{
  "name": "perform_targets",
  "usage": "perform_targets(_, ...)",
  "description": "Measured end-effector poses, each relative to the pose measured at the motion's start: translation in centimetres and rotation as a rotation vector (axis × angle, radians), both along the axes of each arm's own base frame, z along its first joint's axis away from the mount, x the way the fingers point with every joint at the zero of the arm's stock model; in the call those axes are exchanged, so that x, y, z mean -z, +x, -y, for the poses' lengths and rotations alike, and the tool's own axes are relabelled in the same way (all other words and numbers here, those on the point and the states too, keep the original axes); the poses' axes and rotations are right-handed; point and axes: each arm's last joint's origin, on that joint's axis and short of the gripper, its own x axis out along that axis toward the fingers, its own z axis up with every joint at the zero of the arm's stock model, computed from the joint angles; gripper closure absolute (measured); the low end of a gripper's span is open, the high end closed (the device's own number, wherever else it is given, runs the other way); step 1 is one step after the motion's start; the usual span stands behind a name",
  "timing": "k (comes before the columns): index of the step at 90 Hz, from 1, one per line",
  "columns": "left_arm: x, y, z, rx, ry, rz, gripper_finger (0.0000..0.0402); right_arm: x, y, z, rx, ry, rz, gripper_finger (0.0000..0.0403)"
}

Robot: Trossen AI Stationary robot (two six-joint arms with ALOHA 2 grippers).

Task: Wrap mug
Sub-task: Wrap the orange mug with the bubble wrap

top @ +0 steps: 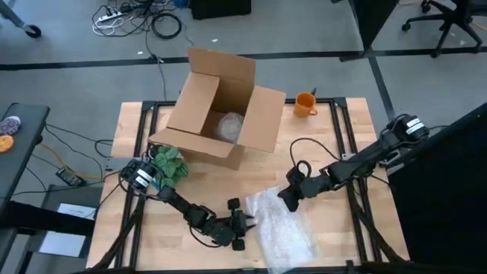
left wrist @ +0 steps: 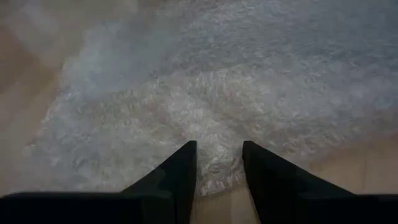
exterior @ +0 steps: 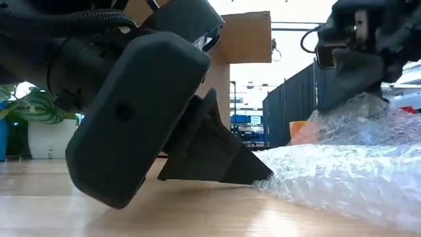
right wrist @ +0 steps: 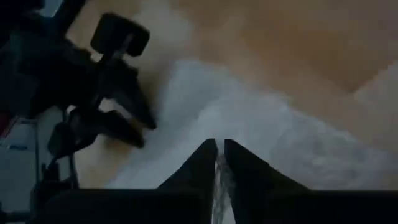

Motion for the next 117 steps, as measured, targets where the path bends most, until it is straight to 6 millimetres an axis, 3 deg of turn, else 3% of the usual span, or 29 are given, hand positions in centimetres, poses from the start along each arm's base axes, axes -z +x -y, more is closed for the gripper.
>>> perform_targets(8,-1.2,-0.4,0.2,0.032,0.045,-0.008,0.0285,-1.1,0.4,-0.8,-0.024,-0.015,0.040,0.0401)
perform_targets(21,-5.1,-1.6,1.1,0.077,0.104,0.021,0.0285,-4.3,1.6,-2.3,-0.070,-0.122,0.173,0.0403)
perform_targets(36,-8.7,-3.3,0.9,-0.040,0.190,0.056,0.0285,-7.4,2.6,-3.3,-0.107,-0.251,0.316,0.0403)
perform_targets(48,-11.8,-4.7,0.5,-0.147,0.237,0.110,0.0285,-7.7,3.5,-3.9,-0.141,-0.310,0.343,0.0403)
perform_targets(64,-14.8,-5.4,-0.2,-0.132,0.161,0.168,0.0283,-6.5,5.7,-5.3,-0.232,-0.350,0.405,0.0403)
perform_targets(76,-14.7,-4.6,-0.9,-0.045,0.163,0.128,0.0270,-6.5,7.2,-6.3,-0.302,-0.388,0.451,0.0403)
perform_targets(91,-14.0,-2.9,-2.3,0.190,0.018,0.062,0.0252,-7.3,7.8,-6.7,-0.333,-0.447,0.486,0.0403)
perform_targets(117,-14.1,-1.1,-4.4,0.127,-0.001,0.121,0.0250,-7.4,7.9,-6.3,-0.387,-0.489,0.495,0.0397)
